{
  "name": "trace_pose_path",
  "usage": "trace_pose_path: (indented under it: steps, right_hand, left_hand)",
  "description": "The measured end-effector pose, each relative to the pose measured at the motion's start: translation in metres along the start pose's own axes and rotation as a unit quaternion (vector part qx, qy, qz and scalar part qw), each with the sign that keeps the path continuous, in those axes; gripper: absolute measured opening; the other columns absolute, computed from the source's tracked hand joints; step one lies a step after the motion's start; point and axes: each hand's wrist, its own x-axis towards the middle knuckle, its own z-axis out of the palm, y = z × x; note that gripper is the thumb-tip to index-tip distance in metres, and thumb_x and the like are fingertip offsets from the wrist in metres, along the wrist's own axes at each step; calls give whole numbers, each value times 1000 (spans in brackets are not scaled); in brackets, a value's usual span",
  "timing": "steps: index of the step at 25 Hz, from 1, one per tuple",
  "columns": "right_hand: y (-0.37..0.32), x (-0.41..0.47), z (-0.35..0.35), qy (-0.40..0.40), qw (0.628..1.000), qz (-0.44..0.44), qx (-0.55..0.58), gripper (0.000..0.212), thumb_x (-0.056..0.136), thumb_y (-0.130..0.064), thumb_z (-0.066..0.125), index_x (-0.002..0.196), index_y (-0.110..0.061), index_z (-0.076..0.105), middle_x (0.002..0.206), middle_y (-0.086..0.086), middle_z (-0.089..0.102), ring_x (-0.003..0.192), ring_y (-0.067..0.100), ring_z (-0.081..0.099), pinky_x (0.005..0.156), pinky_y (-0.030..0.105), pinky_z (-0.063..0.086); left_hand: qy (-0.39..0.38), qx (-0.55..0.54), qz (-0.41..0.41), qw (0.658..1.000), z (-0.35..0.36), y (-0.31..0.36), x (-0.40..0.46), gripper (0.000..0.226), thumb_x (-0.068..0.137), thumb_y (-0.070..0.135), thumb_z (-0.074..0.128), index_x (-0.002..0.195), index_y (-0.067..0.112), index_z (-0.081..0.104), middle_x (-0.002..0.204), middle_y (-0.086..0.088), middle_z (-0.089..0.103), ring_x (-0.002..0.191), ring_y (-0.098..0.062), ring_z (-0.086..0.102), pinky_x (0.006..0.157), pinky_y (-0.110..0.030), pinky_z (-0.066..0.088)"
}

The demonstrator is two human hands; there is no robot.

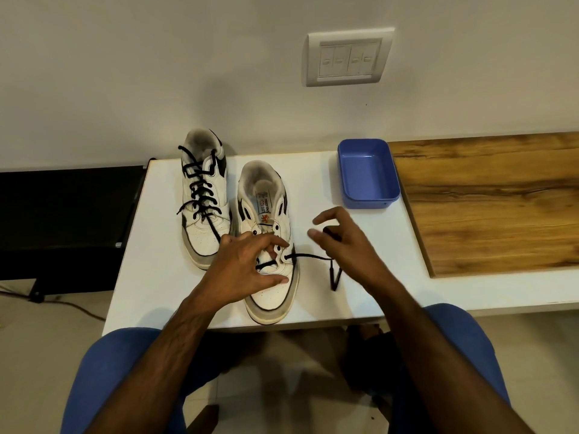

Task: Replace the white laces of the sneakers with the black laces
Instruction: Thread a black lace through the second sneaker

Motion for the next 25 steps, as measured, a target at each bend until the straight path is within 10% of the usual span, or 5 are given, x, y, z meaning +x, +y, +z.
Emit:
trace_pose_path:
  steps: [7, 12, 17, 21, 25]
  right_hand:
    - [14, 6, 30, -61, 966, -103, -231, 10, 93, -25, 70, 92, -18, 63, 93, -8, 58, 87, 12, 56, 80, 34, 52]
    - [-6, 2, -4, 23, 962, -98, 255, 12, 102, -12, 51, 91, -7, 52, 79, 5, 64, 79, 15, 62, 74, 26, 49]
    - [10, 6, 11, 5, 991, -19, -129, 29, 90, -45, 70, 105, -26, 54, 67, -4, 61, 59, 10, 57, 62, 30, 52]
    - [14, 8, 24, -31, 945, -98, -310, 20, 89, -51, 69, 98, -32, 68, 97, -12, 59, 96, 10, 51, 86, 36, 38]
    - [13, 7, 26, -51, 964, -119, -231, 8, 95, -36, 65, 95, -28, 66, 108, -15, 61, 109, 10, 50, 101, 45, 37]
  left_hand:
    - [-3, 8, 6, 1000, -1, 2, 0, 66, 66, 64, 76, 125, 39, 60, 92, 37, 49, 101, -3, 53, 93, -36, 29]
    - [-1, 18, 24, 1000, 0, -1, 0, 64, 70, 63, 78, 125, 37, 60, 95, 29, 57, 102, -6, 51, 91, -37, 31]
    - [4, 87, 58, 995, -2, -7, -1, 64, 72, 73, 63, 126, 38, 58, 113, 21, 57, 107, -9, 46, 87, -40, 35]
    - [14, 107, 75, 991, -5, -10, -2, 63, 71, 73, 62, 125, 40, 58, 120, 18, 55, 110, -12, 46, 85, -41, 37]
    - [12, 99, 68, 993, -5, -10, -1, 62, 70, 74, 63, 121, 39, 59, 119, 19, 56, 109, -11, 46, 85, -42, 36]
